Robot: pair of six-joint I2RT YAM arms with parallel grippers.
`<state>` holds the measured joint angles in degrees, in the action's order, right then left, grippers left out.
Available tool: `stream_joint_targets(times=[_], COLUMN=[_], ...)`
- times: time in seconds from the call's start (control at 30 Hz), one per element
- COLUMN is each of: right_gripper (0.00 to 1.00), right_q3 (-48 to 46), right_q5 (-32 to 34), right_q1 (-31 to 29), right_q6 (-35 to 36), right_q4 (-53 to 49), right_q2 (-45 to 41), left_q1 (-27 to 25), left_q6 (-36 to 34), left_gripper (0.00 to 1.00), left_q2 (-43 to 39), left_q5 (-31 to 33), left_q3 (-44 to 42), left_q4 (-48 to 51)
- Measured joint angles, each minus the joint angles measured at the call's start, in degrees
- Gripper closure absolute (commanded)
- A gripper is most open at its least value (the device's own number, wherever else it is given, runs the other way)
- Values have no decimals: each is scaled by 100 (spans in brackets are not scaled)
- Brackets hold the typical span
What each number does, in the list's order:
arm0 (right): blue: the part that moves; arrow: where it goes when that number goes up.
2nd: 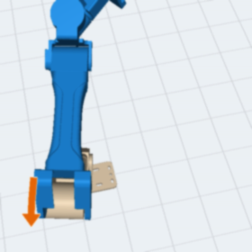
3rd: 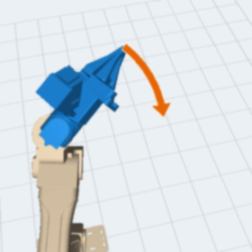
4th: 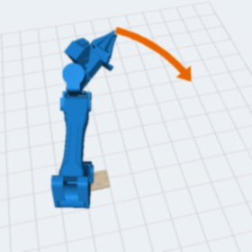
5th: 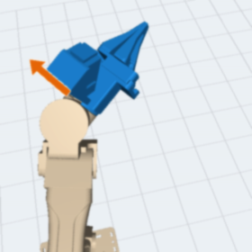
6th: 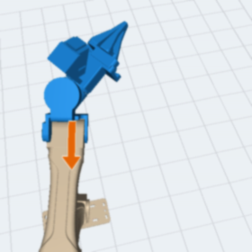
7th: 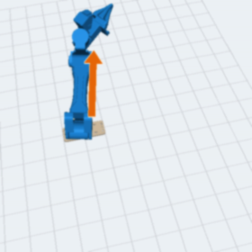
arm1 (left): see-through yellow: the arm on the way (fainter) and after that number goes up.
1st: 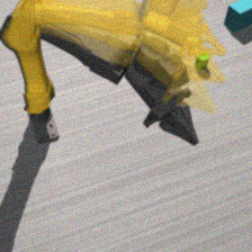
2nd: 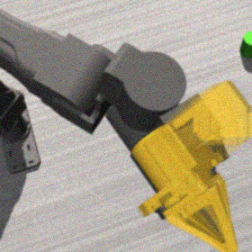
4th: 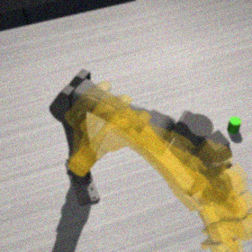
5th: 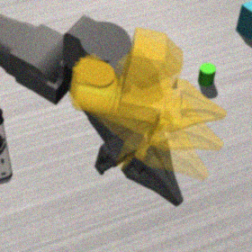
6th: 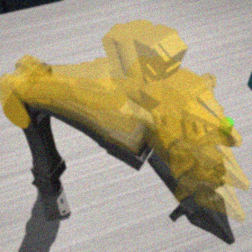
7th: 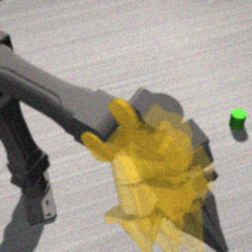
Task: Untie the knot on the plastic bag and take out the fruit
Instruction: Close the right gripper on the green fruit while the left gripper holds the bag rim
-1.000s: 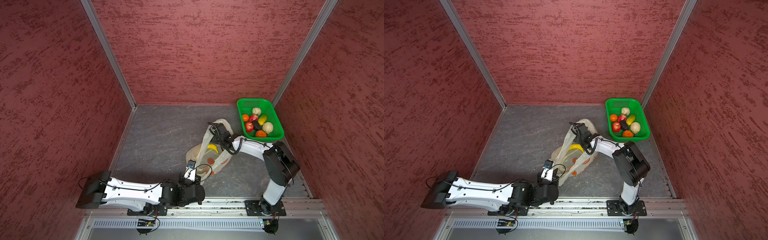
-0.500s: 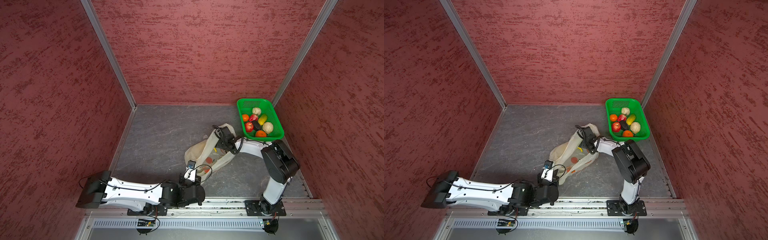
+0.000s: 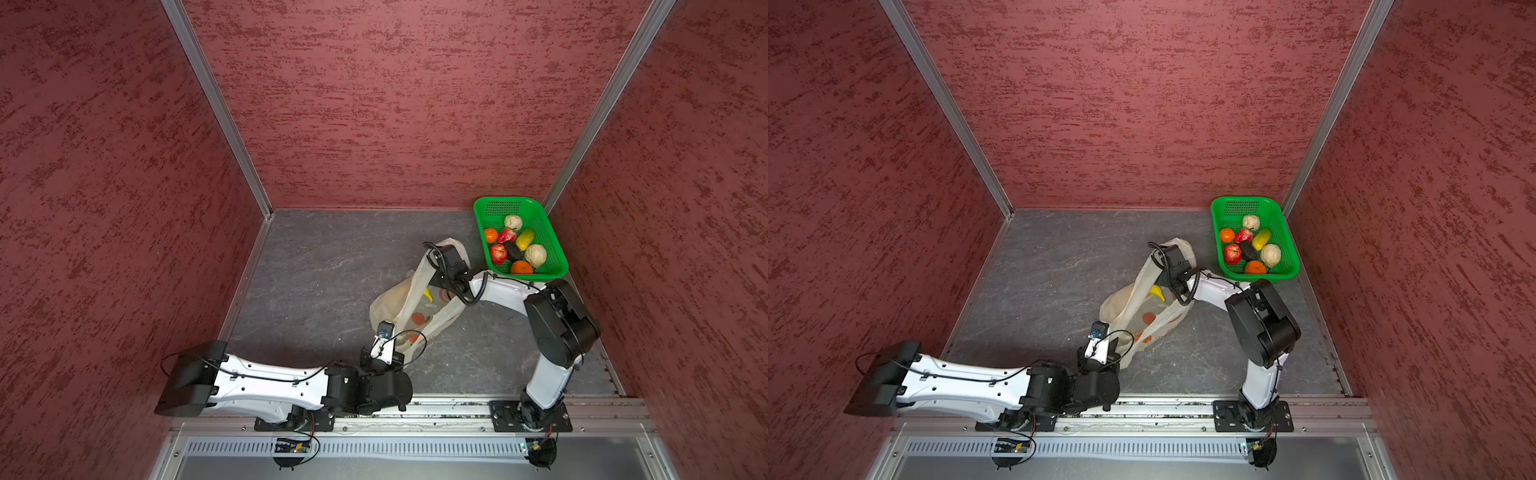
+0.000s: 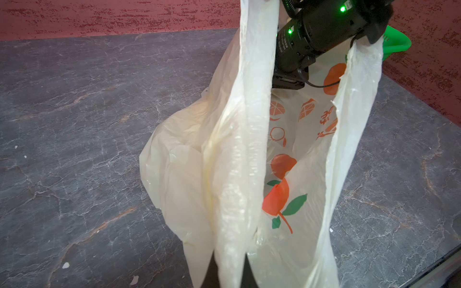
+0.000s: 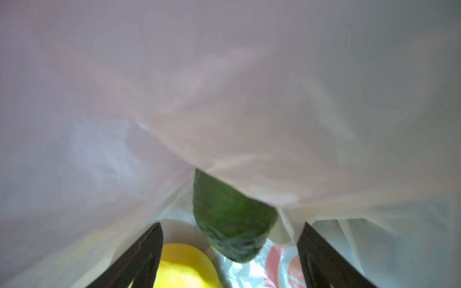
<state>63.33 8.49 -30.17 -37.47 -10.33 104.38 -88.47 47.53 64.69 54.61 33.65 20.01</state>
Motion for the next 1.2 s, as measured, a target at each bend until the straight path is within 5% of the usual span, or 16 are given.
stream_joint_targets(times=[0.2,0.6,1.2], right_gripper=[34,45,42], right_q3=[111,111,-522], right_q5=[125,114,-1110], right_q1=[-2,-50,-664], right_q6=[15,140,175], right_q4=[-33,-20,-199], right_q2=[297,332,-1279], left_q1=[0,2,273], left_q6=[0,0,-212], left_gripper=[100,100,100], left_q2=[0,0,-299], left_q5=[15,44,92], left_q3=[0,0,-13], left_q4=[-11,-9,11])
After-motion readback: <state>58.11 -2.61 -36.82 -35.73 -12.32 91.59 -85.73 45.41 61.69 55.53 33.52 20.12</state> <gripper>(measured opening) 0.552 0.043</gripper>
